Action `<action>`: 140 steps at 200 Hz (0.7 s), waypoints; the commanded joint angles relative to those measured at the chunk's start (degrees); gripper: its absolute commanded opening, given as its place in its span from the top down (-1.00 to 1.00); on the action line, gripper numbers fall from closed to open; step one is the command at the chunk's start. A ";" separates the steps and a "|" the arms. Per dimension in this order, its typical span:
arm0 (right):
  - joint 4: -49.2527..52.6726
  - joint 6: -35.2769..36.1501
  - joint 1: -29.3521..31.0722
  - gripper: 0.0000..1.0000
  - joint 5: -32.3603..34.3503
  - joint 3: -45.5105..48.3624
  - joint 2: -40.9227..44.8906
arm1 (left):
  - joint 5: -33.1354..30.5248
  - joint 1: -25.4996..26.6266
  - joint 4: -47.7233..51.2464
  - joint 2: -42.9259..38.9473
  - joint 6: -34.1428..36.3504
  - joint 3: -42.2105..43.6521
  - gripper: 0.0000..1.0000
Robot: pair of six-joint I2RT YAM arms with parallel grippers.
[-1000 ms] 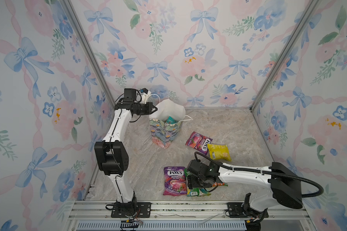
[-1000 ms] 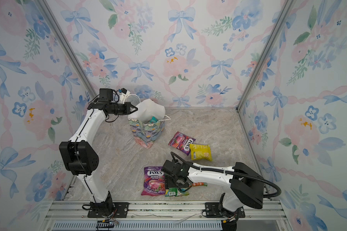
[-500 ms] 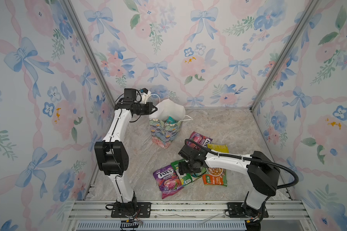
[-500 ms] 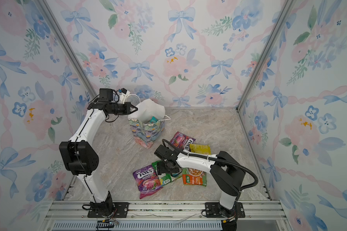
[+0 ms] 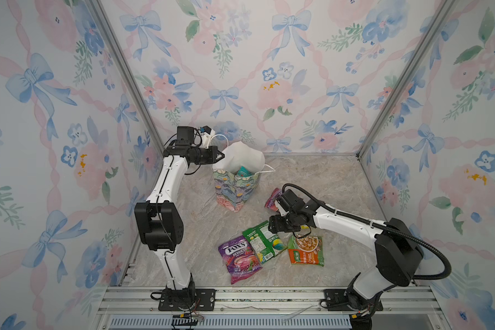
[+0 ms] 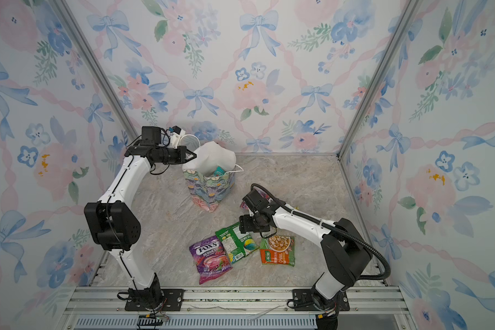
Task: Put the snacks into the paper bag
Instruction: 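Lower the right gripper onto the green spring tea packet and grasp it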
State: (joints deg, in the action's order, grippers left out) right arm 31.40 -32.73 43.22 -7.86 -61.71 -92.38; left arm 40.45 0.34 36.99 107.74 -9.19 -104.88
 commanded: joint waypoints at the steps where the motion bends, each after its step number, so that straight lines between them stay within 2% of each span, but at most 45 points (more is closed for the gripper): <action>1: -2.21 2.83 -0.25 -0.55 -3.55 1.50 -1.02 | 0.27 -0.37 0.53 -1.56 0.75 0.76 1.00; 80: -5.60 4.22 -0.38 -0.55 -3.73 3.27 -5.65 | 0.35 -0.34 0.54 -1.57 0.75 0.82 1.00; 140: -9.83 2.07 -0.29 -0.32 -6.50 5.87 -6.59 | 0.27 -0.34 0.54 -1.66 0.73 0.81 1.00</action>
State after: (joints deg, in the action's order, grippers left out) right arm 23.90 -29.71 43.00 -12.62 -57.49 -97.97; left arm 40.32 0.34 36.99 107.72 -9.19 -104.88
